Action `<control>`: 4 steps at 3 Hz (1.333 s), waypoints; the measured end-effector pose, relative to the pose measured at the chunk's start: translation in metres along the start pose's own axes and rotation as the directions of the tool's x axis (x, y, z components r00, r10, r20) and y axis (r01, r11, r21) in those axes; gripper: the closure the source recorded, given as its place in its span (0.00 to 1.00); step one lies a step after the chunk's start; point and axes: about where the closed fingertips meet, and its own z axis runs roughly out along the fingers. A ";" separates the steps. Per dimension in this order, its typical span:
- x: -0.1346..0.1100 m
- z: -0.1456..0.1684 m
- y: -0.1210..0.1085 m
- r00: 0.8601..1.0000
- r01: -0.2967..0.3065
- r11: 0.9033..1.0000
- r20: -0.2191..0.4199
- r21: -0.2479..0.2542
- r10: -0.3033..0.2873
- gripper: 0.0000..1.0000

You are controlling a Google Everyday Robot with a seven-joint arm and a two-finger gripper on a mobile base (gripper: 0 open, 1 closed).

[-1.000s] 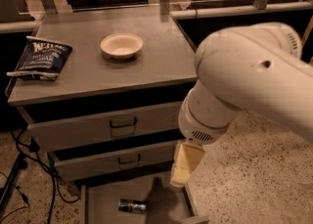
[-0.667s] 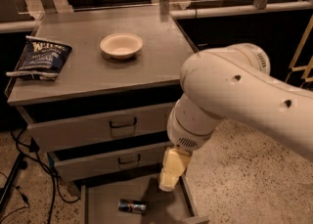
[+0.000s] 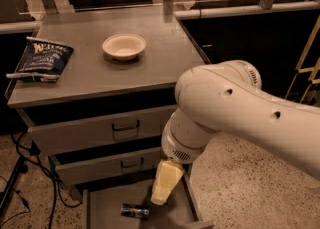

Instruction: Pick redbull can from bottom drawer and place on counter

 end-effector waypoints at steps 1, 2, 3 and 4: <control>-0.022 0.041 0.015 1.000 -0.019 1.000 0.018 -0.018 0.019 0.00; -0.048 0.104 0.023 0.999 -0.032 0.999 0.035 -0.044 0.033 0.00; -0.049 0.105 0.023 0.999 -0.033 0.998 0.036 -0.045 0.034 0.00; -0.055 0.125 0.034 0.996 -0.054 0.997 0.065 -0.054 0.058 0.00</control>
Offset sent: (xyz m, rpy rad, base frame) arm 0.0042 0.0959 -0.0983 0.0619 0.0230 -0.0470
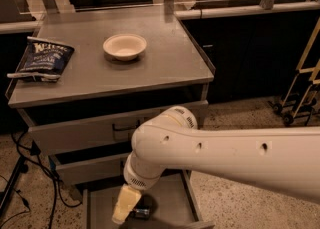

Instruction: Pick redbull can from bottom drawer and place on counter

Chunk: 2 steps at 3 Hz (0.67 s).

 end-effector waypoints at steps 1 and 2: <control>-0.001 0.051 0.004 0.999 -0.035 0.999 0.028 0.002 0.035 0.00; 0.001 0.098 -0.007 0.997 -0.069 0.997 0.042 0.014 0.069 0.00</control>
Offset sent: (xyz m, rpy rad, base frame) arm 0.0341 0.0484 -0.1546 0.0578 0.0079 -0.1446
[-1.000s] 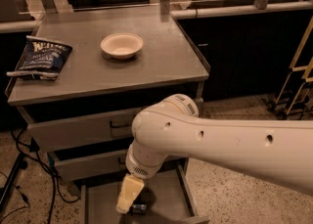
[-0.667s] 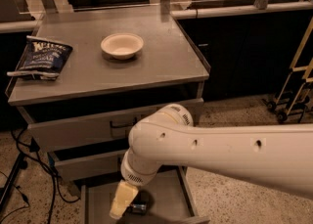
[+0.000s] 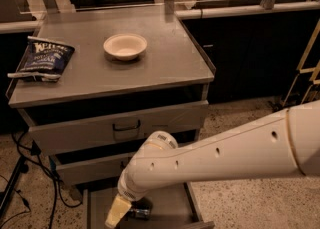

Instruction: Pick redbull can from bottom drawer and place on counter

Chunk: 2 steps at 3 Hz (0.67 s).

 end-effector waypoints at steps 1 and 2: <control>0.010 0.040 -0.009 0.999 -0.035 0.999 0.002 -0.010 0.035 0.00; 0.030 0.078 -0.018 0.998 -0.069 0.997 -0.012 -0.027 0.069 0.00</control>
Offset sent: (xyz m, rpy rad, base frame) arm 0.0218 -0.0035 -0.1520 0.0013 0.0900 -0.0871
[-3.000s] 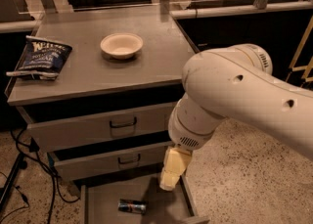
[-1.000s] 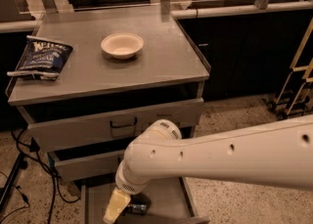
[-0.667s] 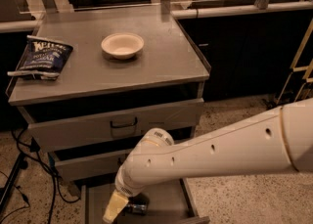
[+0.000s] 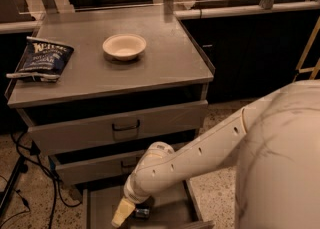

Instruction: Pick redbull can from bottom drawer and place on counter

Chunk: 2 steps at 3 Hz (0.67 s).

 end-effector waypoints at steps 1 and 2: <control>0.031 0.034 -0.008 0.999 -0.033 0.999 -0.028 -0.022 0.032 0.00; 0.031 0.034 -0.008 0.999 -0.033 0.999 -0.028 -0.022 0.032 0.00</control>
Offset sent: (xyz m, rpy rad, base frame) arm 0.0004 -0.0126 -0.0347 -0.0092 0.0315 -0.0182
